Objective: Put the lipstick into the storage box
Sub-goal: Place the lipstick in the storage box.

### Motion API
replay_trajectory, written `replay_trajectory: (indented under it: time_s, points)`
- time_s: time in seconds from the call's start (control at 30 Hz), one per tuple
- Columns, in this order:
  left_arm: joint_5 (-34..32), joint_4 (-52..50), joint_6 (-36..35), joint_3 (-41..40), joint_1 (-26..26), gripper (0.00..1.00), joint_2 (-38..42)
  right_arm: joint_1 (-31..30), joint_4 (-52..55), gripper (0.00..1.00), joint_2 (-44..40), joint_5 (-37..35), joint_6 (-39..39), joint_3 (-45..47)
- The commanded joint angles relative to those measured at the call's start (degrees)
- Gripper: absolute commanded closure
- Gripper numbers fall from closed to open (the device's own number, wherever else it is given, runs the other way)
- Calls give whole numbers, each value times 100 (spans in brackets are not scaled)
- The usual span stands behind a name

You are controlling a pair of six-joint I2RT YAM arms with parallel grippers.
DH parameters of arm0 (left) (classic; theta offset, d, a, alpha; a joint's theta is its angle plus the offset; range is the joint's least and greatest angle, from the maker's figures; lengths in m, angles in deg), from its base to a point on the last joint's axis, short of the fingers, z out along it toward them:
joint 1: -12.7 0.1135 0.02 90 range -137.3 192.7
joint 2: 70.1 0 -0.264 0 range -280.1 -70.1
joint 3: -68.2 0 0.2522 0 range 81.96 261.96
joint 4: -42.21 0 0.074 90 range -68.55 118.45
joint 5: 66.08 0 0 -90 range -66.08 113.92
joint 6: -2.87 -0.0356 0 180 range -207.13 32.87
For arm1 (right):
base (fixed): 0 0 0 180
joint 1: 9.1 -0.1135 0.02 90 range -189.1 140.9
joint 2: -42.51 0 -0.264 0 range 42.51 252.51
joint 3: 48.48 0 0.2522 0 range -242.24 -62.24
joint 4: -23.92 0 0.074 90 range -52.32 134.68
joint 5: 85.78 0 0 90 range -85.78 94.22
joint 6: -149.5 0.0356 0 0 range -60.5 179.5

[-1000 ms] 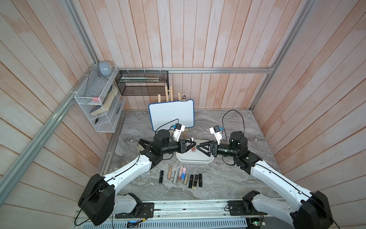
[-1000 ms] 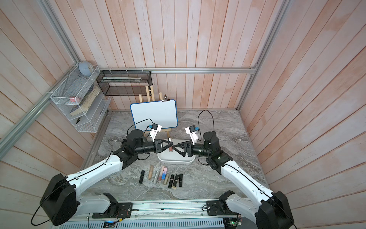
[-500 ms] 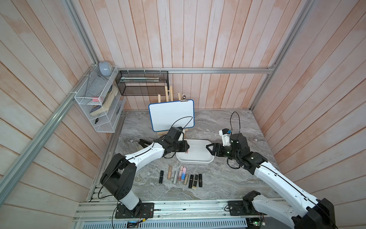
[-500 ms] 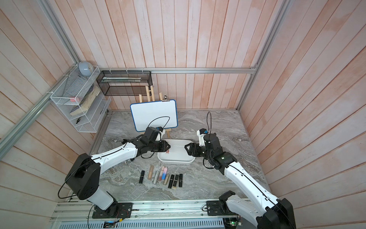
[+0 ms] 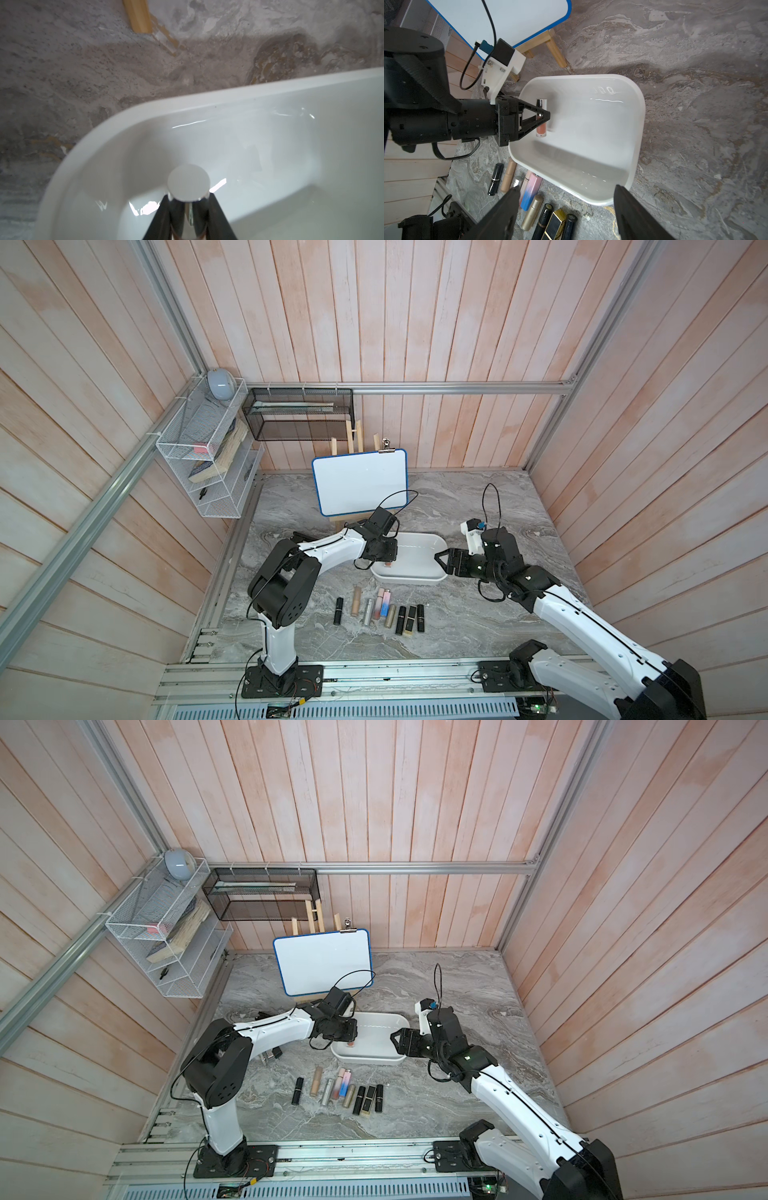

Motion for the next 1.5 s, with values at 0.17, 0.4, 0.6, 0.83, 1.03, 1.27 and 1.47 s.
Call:
replay_trajectory:
  time_s: [0.17,0.4,0.6,0.83,1.03,1.27,1.47]
  points:
    - [-277,-334,-97,386,-35,86,-426,-38,-12,24,-158,2,34,215]
    - [-273,-325,-54,472,-44,78,-513,-43,12,24,-247,-31,-1,315]
    - [-264,-314,-16,517,-47,69,-503,-43,48,24,-307,-56,-19,340]
    - [-225,-272,-9,500,-57,62,-494,-42,82,24,-387,-67,-10,358]
    - [-216,-213,18,466,-76,60,-341,-43,100,24,-426,-62,12,358]
    - [-172,-158,45,471,-107,55,207,-84,64,24,-426,-49,34,343]
    - [24,79,138,324,-123,54,817,-220,32,24,-322,-84,50,303]
